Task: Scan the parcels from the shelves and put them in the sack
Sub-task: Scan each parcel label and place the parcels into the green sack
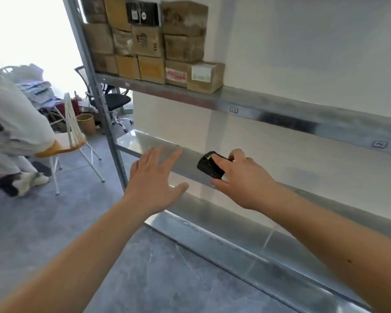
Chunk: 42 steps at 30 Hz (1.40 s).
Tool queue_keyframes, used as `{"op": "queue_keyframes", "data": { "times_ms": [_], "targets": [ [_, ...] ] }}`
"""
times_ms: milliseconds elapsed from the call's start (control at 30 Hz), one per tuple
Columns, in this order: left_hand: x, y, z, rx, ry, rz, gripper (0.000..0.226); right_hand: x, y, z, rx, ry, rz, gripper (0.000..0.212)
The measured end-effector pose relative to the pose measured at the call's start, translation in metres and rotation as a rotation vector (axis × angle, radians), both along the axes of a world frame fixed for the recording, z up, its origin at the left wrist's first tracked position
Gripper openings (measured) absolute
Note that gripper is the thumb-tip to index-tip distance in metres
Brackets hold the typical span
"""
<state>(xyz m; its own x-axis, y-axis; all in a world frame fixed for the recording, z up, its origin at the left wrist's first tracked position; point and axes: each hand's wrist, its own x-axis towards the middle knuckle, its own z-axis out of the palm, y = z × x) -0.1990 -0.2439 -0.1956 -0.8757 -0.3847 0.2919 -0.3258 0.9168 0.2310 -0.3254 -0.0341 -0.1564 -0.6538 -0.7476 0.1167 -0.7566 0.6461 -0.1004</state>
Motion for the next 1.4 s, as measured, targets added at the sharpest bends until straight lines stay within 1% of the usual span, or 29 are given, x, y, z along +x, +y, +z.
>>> {"op": "queue_keyframes", "data": {
  "times_ms": [167,300,500,600,733,833,933,1100,1200,1300,1400],
  "targets": [
    [-0.025,-0.074,0.023,-0.020,0.116,-0.111,0.087,-0.002,-0.057,0.031,-0.004,0.084,-0.079,0.062],
    [-0.049,-0.119,0.031,-0.036,0.129,-0.164,0.088,-0.009,-0.093,0.050,0.001,0.123,-0.155,0.064],
    [-0.094,-0.160,0.056,-0.038,0.152,-0.266,0.085,-0.035,-0.127,0.071,-0.016,0.120,-0.270,0.060],
    [-0.126,-0.173,0.068,-0.026,0.154,-0.303,0.085,-0.055,-0.135,0.077,-0.028,0.116,-0.326,0.063],
    [-0.179,-0.184,0.081,-0.012,0.187,-0.343,0.086,-0.093,-0.144,0.084,-0.044,0.114,-0.369,0.058],
    [-0.223,-0.189,0.091,0.002,0.200,-0.367,0.085,-0.128,-0.153,0.091,-0.087,0.098,-0.390,0.059],
    [-0.265,-0.192,0.100,0.036,0.236,-0.369,0.083,-0.164,-0.161,0.096,-0.137,0.090,-0.400,0.061],
    [-0.323,-0.198,0.107,0.009,0.337,-0.350,0.080,-0.220,-0.171,0.102,-0.163,0.126,-0.487,0.054],
    [-0.343,-0.202,0.103,0.106,0.347,-0.373,0.077,-0.244,-0.169,0.104,-0.192,0.124,-0.526,0.055],
    [-0.355,-0.204,0.100,0.196,0.401,-0.403,0.072,-0.261,-0.169,0.102,-0.174,0.096,-0.570,0.058],
    [-0.357,-0.202,0.099,0.267,0.454,-0.446,0.067,-0.272,-0.175,0.098,-0.172,0.066,-0.588,0.054]
  ]
}}
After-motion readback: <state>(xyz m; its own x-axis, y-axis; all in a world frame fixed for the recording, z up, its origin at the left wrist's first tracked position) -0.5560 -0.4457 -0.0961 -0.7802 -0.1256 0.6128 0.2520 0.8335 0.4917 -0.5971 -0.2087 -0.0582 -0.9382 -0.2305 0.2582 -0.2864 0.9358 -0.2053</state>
